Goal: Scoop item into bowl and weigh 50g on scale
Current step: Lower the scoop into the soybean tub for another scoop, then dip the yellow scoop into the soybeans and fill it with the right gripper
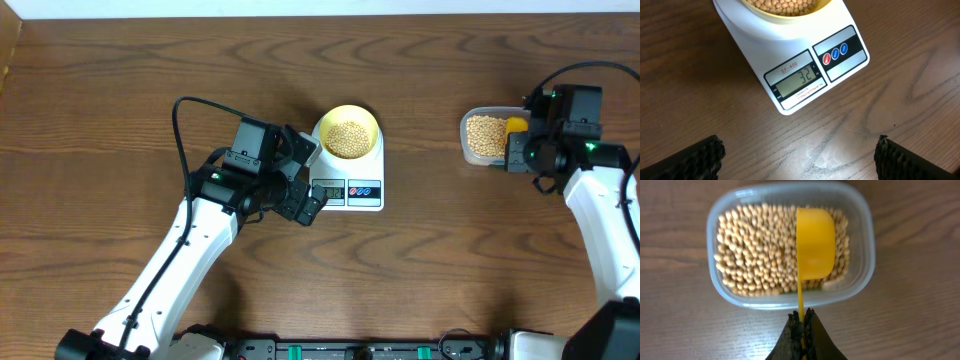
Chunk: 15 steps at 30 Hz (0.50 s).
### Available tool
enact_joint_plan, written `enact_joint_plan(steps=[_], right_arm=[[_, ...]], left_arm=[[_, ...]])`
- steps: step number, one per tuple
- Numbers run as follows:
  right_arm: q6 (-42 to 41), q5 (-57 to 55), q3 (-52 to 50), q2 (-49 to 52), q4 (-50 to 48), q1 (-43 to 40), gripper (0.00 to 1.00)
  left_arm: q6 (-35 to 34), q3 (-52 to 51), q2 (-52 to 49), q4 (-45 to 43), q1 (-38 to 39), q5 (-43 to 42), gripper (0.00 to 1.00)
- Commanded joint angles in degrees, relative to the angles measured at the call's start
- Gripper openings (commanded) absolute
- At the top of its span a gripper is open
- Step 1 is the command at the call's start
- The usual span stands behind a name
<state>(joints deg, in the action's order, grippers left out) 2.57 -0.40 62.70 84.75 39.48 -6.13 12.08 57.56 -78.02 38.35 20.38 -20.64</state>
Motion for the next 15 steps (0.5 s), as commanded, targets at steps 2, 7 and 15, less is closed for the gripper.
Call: enact_joint_plan(steps=[2,7,15], right_arm=[[-1.5,3.5,-0.2,3.1,-0.1,0.2,0.01],[-1.5,13.7,-0.2,4.9,-1.0,0.0,0.01],[-1.9,26.2,-0.2,4.9,-2.2,-2.6,0.01]], left_arm=[[0.8,-0.4,-0.2,0.0,0.1,0.4,0.98],[0.8,-0.4,-0.2,0.0,0.1,0.4,0.98],[0.8,-0.4,-0.2,0.0,0.1,0.4,0.98]])
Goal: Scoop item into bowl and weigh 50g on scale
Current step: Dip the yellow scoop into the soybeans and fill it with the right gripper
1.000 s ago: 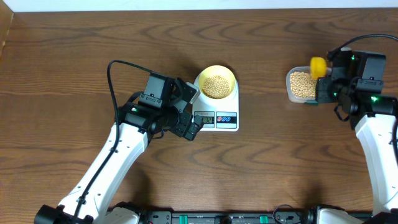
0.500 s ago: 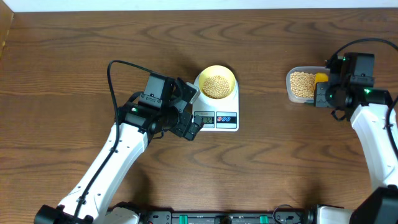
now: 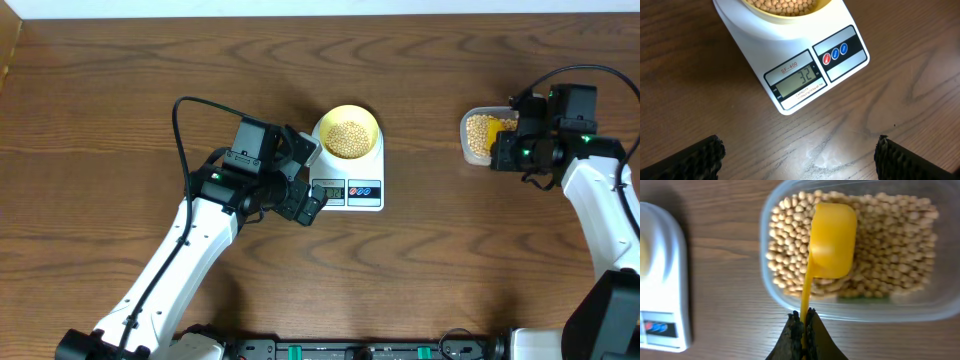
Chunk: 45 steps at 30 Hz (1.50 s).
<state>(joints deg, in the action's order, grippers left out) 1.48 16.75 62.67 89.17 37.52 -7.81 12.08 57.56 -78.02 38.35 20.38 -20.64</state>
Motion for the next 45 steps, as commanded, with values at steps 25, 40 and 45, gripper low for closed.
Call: enact_joint_plan(steps=[25,40,45], right_arm=[[-2.4,30.3,-7.5,0.6,-5.7,-14.5,0.01],[-11.6,37.0,-10.4,0.6,-9.1,-22.2,0.01],[-16.9,37.9,-10.4,0.6,-9.0,-24.7,0.01]], left_arm=[[0.8,-0.4,-0.2,0.0,0.1,0.4,0.98],[0.8,-0.4,-0.2,0.0,0.1,0.4,0.98],[0.8,-0.4,-0.2,0.0,0.1,0.4,0.98]])
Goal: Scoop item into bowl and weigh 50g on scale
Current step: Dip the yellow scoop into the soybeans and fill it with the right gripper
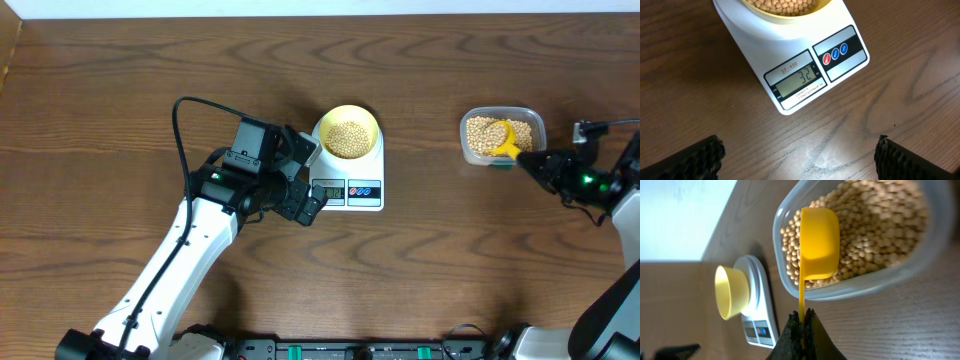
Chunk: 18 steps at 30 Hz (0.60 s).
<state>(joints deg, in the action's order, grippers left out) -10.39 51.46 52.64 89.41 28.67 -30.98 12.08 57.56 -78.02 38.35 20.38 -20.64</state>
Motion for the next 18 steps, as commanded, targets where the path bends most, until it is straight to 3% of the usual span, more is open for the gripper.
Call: enact_joint_plan(steps=[1,18], right_arm=[[-5.6,4.0,-0.4,0.4,-0.2,-2.1,0.01],[-11.0,18.9,-0.4,0.4,0.2,-7.7,0.01]], left_arm=[[0.8,-0.4,-0.2,0.0,0.1,0.4,0.98],[0.8,-0.4,-0.2,0.0,0.1,0.4,0.98]])
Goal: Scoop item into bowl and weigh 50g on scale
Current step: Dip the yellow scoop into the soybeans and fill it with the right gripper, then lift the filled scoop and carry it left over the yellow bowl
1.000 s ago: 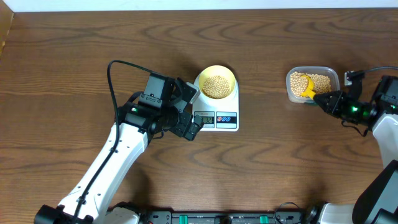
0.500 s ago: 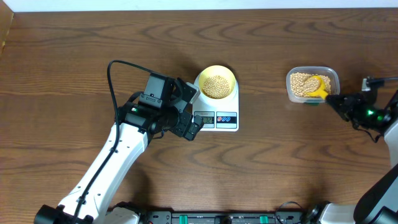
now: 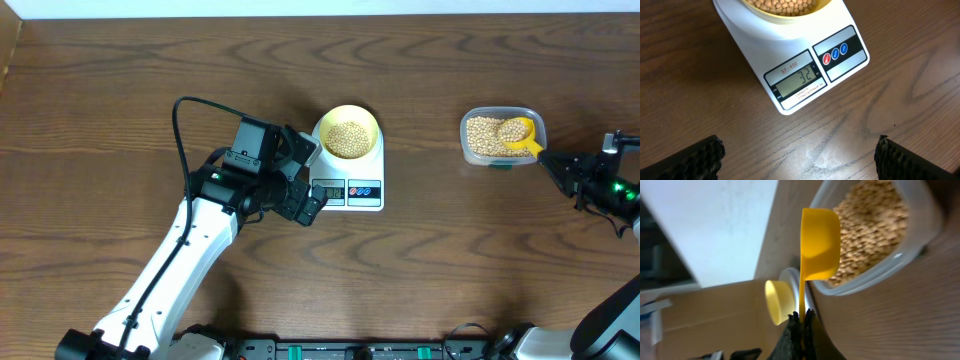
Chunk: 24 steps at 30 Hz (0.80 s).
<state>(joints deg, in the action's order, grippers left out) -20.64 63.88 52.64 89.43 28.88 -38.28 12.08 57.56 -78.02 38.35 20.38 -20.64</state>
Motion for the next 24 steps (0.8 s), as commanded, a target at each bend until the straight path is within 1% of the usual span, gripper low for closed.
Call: enact_joint_plan(steps=[1,6,11,15,20,24], right_arm=[[-0.8,7.0,-0.4,0.4,0.0,-0.4,0.01],[-0.8,7.6,-0.4,0.4,0.0,-0.3,0.01],[-0.5,13.0,-0.4,0.4,-1.3,-0.2,0.01],[-0.6,15.0,-0.4,0.4,-1.2,0.6,0.01],[-0.6,16.2,-0.4,0.4,-1.2,3.3,0.01],[-1.6,16.2,-0.4,0.4,-1.3,7.4,0.01]], left_arm=[[0.8,-0.4,-0.2,0.0,0.1,0.4,0.98],[0.8,-0.4,-0.2,0.0,0.1,0.4,0.98],[0.8,-0.4,-0.2,0.0,0.1,0.4,0.98],[0.8,-0.4,-0.2,0.0,0.1,0.4,0.98],[0.8,-0.4,-0.2,0.0,0.1,0.4,0.98],[0.8,-0.4,-0.2,0.0,0.1,0.4,0.98]])
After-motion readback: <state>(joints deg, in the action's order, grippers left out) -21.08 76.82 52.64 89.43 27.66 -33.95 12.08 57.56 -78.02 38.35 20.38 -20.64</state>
